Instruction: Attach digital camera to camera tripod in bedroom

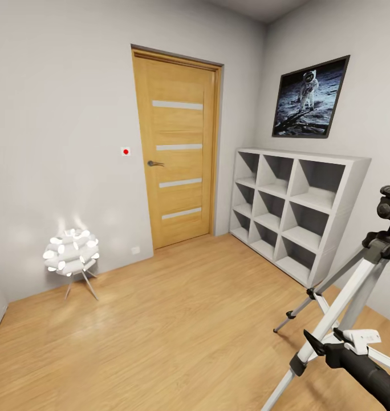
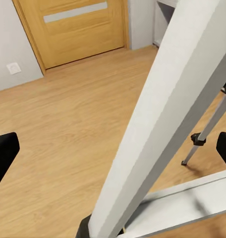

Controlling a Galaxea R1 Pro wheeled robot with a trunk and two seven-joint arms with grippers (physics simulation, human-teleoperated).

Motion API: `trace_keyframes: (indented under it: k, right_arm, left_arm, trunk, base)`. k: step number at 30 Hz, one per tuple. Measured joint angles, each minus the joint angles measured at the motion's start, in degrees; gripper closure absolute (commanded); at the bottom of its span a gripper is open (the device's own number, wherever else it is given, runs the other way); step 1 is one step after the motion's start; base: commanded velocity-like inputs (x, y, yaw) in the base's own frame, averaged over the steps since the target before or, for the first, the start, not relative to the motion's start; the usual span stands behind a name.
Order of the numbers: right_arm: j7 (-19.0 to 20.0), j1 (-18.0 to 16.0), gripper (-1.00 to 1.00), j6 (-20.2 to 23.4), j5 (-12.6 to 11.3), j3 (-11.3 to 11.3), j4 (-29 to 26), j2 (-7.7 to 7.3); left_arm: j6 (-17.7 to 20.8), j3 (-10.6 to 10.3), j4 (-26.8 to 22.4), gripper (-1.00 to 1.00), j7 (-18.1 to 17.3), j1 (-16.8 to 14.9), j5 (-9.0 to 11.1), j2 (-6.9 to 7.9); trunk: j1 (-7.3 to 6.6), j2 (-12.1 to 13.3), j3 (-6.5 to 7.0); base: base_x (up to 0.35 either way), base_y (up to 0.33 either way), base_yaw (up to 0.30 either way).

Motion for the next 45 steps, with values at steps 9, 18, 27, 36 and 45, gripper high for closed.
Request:
trace_keyframes:
  k: [9,18,27,36,45]
  right_arm:
    - [-4.5,-0.6,-1.00,0.2,-0.3,0.1,0.1,-0.05]
    - [-8.8,-3.0,-1.00,0.6,-2.9,0.3,0.1,-0.34]
    - [-10.9,-6.5,-1.00,0.7,-3.8,0.3,0.3,-0.23]
    - [-13.1,-8.5,-1.00,0.2,-3.8,0.4,0.2,0.07]
    - [-12.9,-8.6,-1.00,0.2,-3.8,0.4,0.1,0.06]
  left_arm:
    - [0.0,0.0,0.0,-1.00,0.0,0.0,0.0,0.00]
    - [0.0,0.0,0.0,-1.00,0.0,0.0,0.0,0.00]
    - [0.0,0.0,0.0,-1.00,0.0,0.0,0.0,0.00]
    - [0.0,0.0,0.0,-1.00,-0.1,0.0,0.0,0.00]
    - [0.0,0.0,0.0,-1.00,-0.1,0.0,0.0,0.00]
  trunk:
    - [0.00,0.0,0.01]
    - [0.00,0.0,0.01]
    - [0.00,0.0,0.01]
    - [0.00,0.0,0.01]
    - [0.00,0.0,0.01]
  base:
    - [0.000,0.000,0.000]
    - [0.000,0.000,0.000]
    - [0.000,0.000,0.000]
    - [0.000,0.000,0.000]
    - [0.000,0.000,0.000]
